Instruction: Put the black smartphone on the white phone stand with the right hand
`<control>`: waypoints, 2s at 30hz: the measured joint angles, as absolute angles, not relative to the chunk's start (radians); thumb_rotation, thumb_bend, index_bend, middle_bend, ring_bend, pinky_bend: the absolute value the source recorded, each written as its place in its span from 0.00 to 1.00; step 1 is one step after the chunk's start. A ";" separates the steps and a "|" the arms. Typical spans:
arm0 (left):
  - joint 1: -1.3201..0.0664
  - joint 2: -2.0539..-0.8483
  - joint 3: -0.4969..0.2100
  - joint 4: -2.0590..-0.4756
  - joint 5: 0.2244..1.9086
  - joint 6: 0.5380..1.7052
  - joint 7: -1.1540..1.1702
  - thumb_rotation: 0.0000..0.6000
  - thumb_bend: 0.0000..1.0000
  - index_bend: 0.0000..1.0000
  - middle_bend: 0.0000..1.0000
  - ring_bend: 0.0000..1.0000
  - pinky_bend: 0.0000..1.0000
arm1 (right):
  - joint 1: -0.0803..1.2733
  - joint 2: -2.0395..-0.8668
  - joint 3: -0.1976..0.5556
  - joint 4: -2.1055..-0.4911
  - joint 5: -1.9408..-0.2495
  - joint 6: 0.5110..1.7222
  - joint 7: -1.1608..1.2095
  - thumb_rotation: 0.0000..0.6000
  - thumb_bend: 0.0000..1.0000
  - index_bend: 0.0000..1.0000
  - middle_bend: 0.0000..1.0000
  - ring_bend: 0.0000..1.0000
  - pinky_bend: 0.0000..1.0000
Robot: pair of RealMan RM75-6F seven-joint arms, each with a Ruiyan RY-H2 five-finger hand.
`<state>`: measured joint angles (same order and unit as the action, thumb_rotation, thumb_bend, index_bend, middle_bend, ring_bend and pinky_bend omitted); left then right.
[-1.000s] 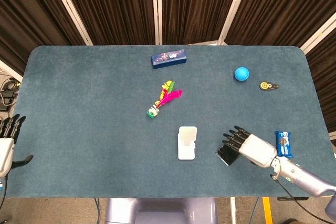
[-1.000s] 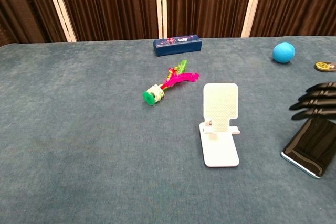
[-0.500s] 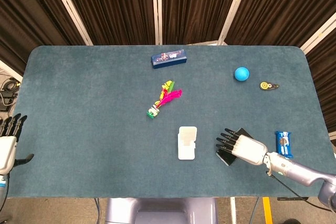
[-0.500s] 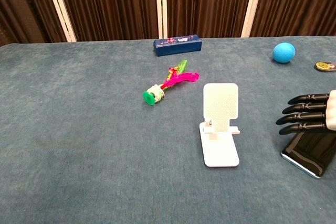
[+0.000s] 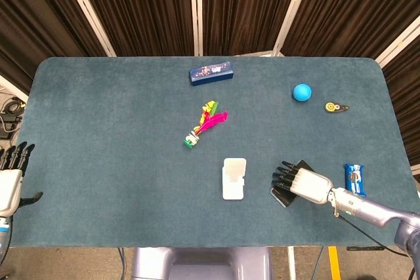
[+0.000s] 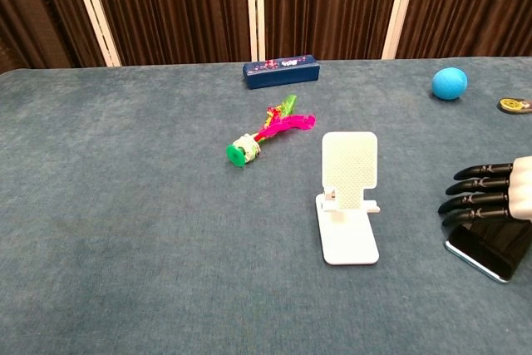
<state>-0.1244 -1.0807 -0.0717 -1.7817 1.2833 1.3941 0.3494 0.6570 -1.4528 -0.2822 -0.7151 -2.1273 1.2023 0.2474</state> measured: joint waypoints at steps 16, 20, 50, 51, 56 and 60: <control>-0.131 -1.090 -0.068 -1.774 1.271 1.389 0.363 1.00 0.00 0.00 0.00 0.00 0.00 | 0.633 -1.514 -0.317 -0.583 -2.118 1.329 0.279 1.00 0.46 0.54 0.52 0.39 0.37; -0.132 -1.089 -0.066 -1.776 1.272 1.390 0.363 1.00 0.00 0.00 0.00 0.00 0.00 | 0.618 -1.523 -0.314 -0.530 -2.110 1.397 0.247 1.00 0.46 0.53 0.52 0.39 0.37; -0.129 -1.057 -0.061 -1.790 1.281 1.391 0.306 1.00 0.00 0.00 0.00 0.00 0.00 | 0.797 -1.159 -0.172 -1.227 -2.215 1.421 -0.682 1.00 0.46 0.53 0.50 0.38 0.35; -0.129 -1.057 -0.062 -1.789 1.278 1.389 0.304 1.00 0.00 0.00 0.00 0.00 0.00 | 0.806 -1.149 -0.162 -1.258 -2.216 1.395 -0.704 1.00 0.46 0.53 0.49 0.37 0.35; -0.135 -1.056 -0.064 -1.784 1.264 1.374 0.301 1.00 0.00 0.00 0.00 0.00 0.00 | 0.846 -1.123 -0.112 -1.365 -2.218 1.262 -0.831 1.00 0.46 0.53 0.49 0.36 0.32; -0.140 -1.058 -0.067 -1.781 1.254 1.367 0.305 1.00 0.00 0.00 0.00 0.00 0.00 | 0.866 -1.123 -0.083 -1.423 -2.212 1.158 -0.908 1.00 0.46 0.53 0.49 0.36 0.30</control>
